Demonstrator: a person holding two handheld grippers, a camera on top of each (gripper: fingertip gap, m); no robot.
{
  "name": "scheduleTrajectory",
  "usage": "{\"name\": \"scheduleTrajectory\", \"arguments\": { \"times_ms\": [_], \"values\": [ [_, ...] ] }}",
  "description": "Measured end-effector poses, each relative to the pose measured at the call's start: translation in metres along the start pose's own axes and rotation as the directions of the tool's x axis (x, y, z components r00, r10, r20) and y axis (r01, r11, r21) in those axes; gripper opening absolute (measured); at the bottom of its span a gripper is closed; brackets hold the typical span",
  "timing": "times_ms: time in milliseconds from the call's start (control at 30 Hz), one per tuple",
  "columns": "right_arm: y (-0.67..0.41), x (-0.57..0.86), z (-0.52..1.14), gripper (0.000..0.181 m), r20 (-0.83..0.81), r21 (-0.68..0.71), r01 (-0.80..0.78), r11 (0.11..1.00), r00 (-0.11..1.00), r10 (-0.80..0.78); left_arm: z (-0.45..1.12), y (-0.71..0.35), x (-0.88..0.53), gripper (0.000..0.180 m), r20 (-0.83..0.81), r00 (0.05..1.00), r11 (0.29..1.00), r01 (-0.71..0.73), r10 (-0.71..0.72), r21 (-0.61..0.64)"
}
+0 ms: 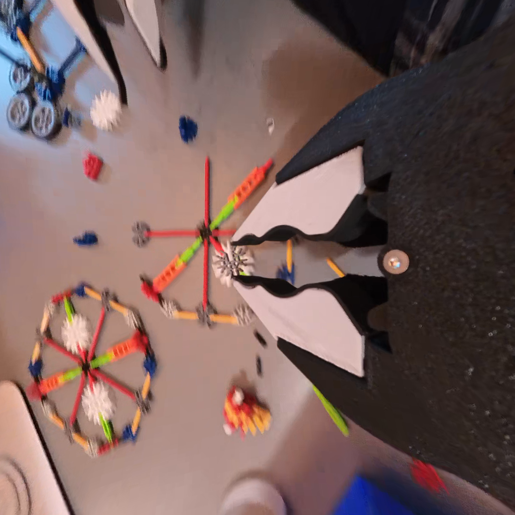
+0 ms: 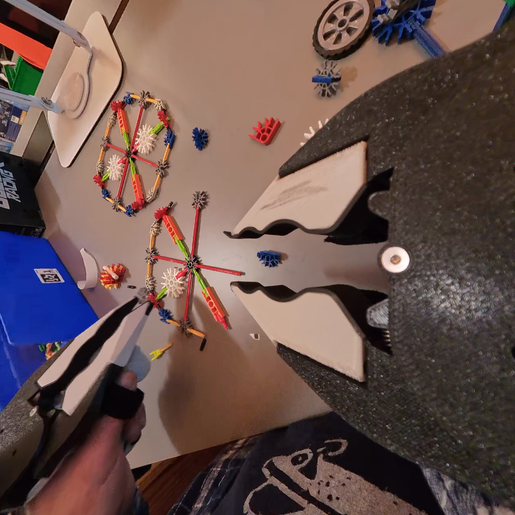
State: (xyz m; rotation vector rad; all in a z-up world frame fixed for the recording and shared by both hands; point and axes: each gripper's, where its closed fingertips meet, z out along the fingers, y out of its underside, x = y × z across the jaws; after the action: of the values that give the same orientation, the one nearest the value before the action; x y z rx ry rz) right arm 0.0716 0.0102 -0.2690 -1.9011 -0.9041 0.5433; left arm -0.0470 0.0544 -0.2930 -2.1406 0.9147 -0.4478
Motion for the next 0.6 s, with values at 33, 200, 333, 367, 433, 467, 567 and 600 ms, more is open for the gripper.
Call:
{"name": "scheduleTrajectory", "arguments": {
  "times_ms": [33,200,333,367,433,467,567,600],
  "values": [
    [0.002,-0.001,0.001,0.029,0.001,-0.007,0.000,1.000,1.000,0.000,0.005,-0.004,0.016,0.019,-0.036,0.999,1.000,-0.014,0.014,0.004],
    [0.008,-0.004,0.003,0.029,0.012,-0.027,0.013,1.000,1.000,-0.013,0.028,-0.007,0.076,0.019,-0.179,0.982,0.998,-0.068,0.067,-0.002],
    [0.012,-0.005,0.006,0.028,0.024,-0.045,0.038,0.998,0.999,-0.037,0.042,-0.004,0.095,0.019,-0.195,0.976,0.994,-0.107,0.101,-0.025],
    [0.012,-0.006,0.008,0.028,0.029,-0.046,0.043,0.998,0.999,-0.042,0.045,-0.004,0.097,0.019,-0.191,0.976,0.993,-0.116,0.109,-0.027],
    [0.013,-0.006,0.010,0.028,0.038,-0.049,0.052,0.997,0.998,-0.051,0.049,-0.002,0.099,0.019,-0.183,0.976,0.991,-0.124,0.115,-0.042],
    [0.014,-0.006,0.012,0.028,0.042,-0.053,0.057,0.997,0.998,-0.055,0.050,-0.002,0.099,0.019,-0.180,0.977,0.991,-0.124,0.114,-0.044],
    [0.016,-0.006,0.017,0.028,0.055,-0.064,0.069,0.996,0.996,-0.065,0.051,-0.002,0.097,0.018,-0.160,0.981,0.992,-0.118,0.110,-0.042],
    [0.017,-0.007,0.018,0.028,0.064,-0.067,0.069,0.995,0.996,-0.065,0.050,-0.002,0.095,0.018,-0.152,0.982,0.992,-0.116,0.109,-0.044]
  ]
}}
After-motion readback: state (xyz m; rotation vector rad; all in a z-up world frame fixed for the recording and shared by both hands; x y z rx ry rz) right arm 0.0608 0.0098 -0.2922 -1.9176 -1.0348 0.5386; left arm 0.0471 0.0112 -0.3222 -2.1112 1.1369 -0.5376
